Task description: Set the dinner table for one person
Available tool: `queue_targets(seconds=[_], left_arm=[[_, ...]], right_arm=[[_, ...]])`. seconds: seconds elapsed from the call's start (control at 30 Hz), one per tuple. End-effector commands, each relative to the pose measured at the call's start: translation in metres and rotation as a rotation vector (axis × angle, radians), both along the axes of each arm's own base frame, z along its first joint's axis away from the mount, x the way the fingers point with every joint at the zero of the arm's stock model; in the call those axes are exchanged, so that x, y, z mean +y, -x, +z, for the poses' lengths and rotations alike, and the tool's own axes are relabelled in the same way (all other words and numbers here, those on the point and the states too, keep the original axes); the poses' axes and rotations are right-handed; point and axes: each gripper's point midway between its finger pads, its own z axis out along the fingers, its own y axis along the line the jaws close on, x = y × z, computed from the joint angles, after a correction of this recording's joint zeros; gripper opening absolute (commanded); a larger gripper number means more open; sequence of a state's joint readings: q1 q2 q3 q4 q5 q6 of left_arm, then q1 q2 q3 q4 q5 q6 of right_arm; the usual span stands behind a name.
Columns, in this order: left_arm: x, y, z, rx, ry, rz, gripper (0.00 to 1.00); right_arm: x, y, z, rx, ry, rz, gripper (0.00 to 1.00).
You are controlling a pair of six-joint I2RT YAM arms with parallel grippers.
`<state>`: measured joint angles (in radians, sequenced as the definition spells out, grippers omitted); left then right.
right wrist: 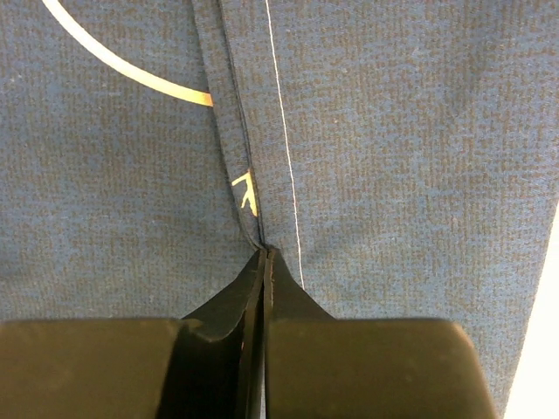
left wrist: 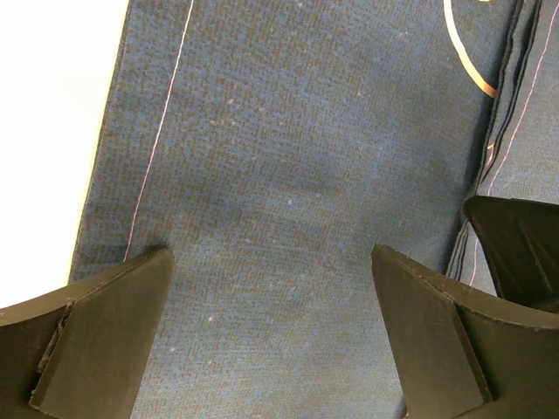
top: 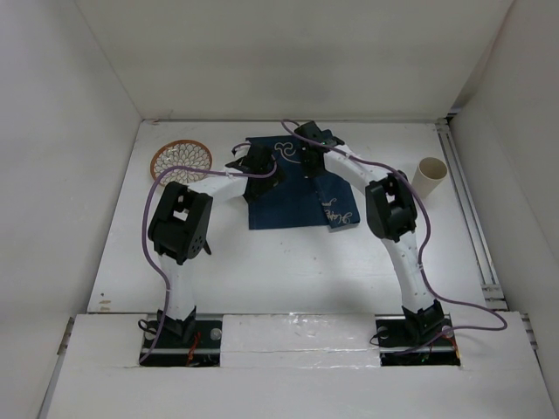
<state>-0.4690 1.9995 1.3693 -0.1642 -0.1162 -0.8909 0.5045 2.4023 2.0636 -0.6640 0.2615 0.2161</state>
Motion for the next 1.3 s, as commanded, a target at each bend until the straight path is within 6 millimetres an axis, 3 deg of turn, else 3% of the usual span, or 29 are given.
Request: queue_targets(seconds=[0.0, 0.2, 0.27, 0.33, 0.37, 0.43, 0.47, 0.53, 0.6, 0.63, 0.67, 0.7, 0.73, 0.8, 0.83, 0.87, 0.93, 0.97, 1.03, 1.07, 1.2, 1.27], left_arm=[[0.035, 0.047, -0.063, 0.218, -0.132, 0.010, 1.00], [0.036, 0.046, -0.063, 0.215, -0.135, 0.022, 1.00], [0.037, 0.048, -0.063, 0.224, -0.139, 0.022, 1.00], [0.038, 0.047, -0.063, 0.220, -0.141, 0.034, 1.00], [0.038, 0.047, -0.063, 0.220, -0.141, 0.034, 1.00], [0.039, 0.045, -0.059, 0.208, -0.146, 0.040, 1.00], [0.042, 0.047, -0.062, 0.213, -0.157, 0.044, 1.00], [0.042, 0.047, -0.062, 0.213, -0.157, 0.044, 1.00], [0.048, 0.049, -0.065, 0.222, -0.160, 0.055, 1.00], [0.053, 0.050, -0.067, 0.231, -0.163, 0.063, 1.00], [0.053, 0.050, -0.067, 0.231, -0.163, 0.064, 1.00], [0.054, 0.053, -0.070, 0.239, -0.167, 0.063, 1.00], [0.054, 0.052, -0.066, 0.231, -0.163, 0.064, 1.00], [0.054, 0.052, -0.066, 0.231, -0.163, 0.064, 1.00], [0.055, 0.049, -0.061, 0.215, -0.168, 0.070, 1.00], [0.056, 0.046, -0.058, 0.202, -0.173, 0.076, 1.00], [0.053, 0.041, -0.051, 0.197, -0.170, 0.076, 1.00], [0.054, 0.037, -0.047, 0.188, -0.176, 0.082, 1.00], [0.055, 0.025, -0.040, 0.168, -0.173, 0.098, 1.00], [0.056, 0.027, -0.042, 0.186, -0.182, 0.097, 1.00], [0.073, 0.025, -0.052, 0.228, -0.205, 0.145, 1.00], [0.075, 0.027, -0.050, 0.226, -0.202, 0.169, 1.00]], right_arm=[[-0.017, -0.005, -0.009, 0.010, 0.041, -0.021, 0.00], [-0.013, -0.011, 0.029, -0.050, -0.033, -0.008, 0.00], [-0.030, -0.018, 0.046, -0.072, -0.043, -0.040, 0.00], [-0.049, -0.023, 0.050, -0.070, -0.025, -0.070, 0.00], [-0.070, -0.032, 0.061, -0.084, -0.030, -0.109, 0.00], [-0.102, -0.034, 0.064, -0.066, 0.006, -0.172, 0.00], [-0.131, -0.038, 0.066, -0.061, 0.016, -0.237, 0.00], [-0.164, -0.033, 0.066, -0.034, 0.045, -0.328, 0.00], [-0.204, -0.027, 0.086, -0.060, 0.081, -0.440, 0.01], [-0.211, -0.024, 0.094, -0.083, 0.095, -0.484, 0.05], [-0.229, -0.014, 0.115, -0.123, 0.125, -0.556, 0.35], [-0.232, -0.013, 0.117, -0.129, 0.139, -0.566, 0.52], [-0.226, -0.007, 0.141, -0.190, 0.120, -0.569, 0.56], [-0.213, 0.000, 0.170, -0.278, 0.133, -0.549, 0.64], [-0.190, 0.011, 0.186, -0.321, 0.127, -0.494, 0.83], [-0.178, 0.008, 0.196, -0.366, 0.102, -0.472, 0.83], [-0.143, 0.004, 0.185, -0.333, -0.002, -0.303, 0.83], [-0.138, 0.001, 0.158, -0.258, -0.007, -0.276, 0.83], [-0.133, 0.001, 0.123, -0.152, 0.013, -0.269, 0.83], [-0.139, 0.000, 0.091, -0.086, 0.049, -0.288, 0.83], [-0.130, 0.008, 0.047, -0.009, 0.014, -0.272, 0.83], [-0.122, 0.013, 0.039, -0.006, -0.010, -0.262, 0.83]])
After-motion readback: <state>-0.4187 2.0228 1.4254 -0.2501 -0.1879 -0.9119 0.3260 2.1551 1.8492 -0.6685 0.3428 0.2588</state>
